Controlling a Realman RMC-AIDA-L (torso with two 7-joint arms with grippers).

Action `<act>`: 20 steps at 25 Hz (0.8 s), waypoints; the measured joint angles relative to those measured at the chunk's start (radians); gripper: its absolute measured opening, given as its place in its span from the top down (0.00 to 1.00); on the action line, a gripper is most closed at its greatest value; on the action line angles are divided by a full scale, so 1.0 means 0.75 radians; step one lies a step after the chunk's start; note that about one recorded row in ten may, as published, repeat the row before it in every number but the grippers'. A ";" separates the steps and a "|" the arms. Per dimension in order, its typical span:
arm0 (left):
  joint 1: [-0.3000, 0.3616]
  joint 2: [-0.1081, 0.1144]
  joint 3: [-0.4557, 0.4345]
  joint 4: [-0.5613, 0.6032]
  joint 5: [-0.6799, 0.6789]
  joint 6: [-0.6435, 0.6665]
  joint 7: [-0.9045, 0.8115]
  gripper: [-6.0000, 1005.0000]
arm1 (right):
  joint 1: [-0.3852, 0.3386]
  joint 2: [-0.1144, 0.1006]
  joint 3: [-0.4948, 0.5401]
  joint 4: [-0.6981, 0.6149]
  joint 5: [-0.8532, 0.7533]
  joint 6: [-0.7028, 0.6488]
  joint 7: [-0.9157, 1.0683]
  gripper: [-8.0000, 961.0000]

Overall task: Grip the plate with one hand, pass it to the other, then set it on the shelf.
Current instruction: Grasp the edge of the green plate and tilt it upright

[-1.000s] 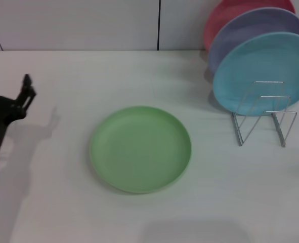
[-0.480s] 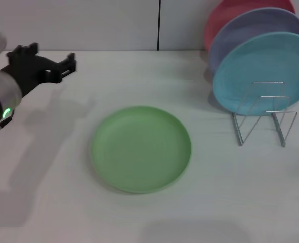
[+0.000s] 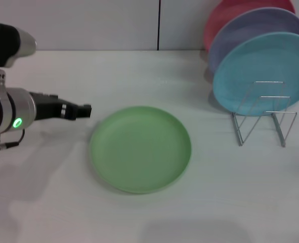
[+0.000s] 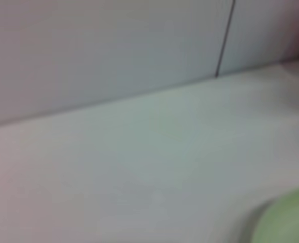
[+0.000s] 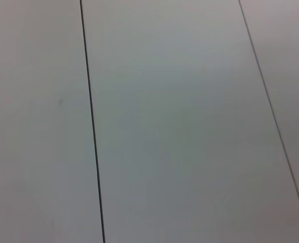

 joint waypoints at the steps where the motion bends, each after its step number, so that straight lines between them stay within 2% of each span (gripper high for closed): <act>1: -0.003 -0.001 0.008 0.001 0.007 -0.019 -0.014 0.14 | 0.001 0.000 -0.001 0.000 0.000 0.001 0.000 0.12; 11: -0.029 -0.002 0.127 0.036 0.015 -0.113 -0.112 0.15 | 0.003 0.000 -0.002 -0.002 -0.005 0.017 0.000 0.12; 20: -0.052 -0.003 0.128 0.127 0.016 -0.111 -0.118 0.16 | 0.004 0.000 -0.003 -0.003 -0.018 0.026 0.000 0.12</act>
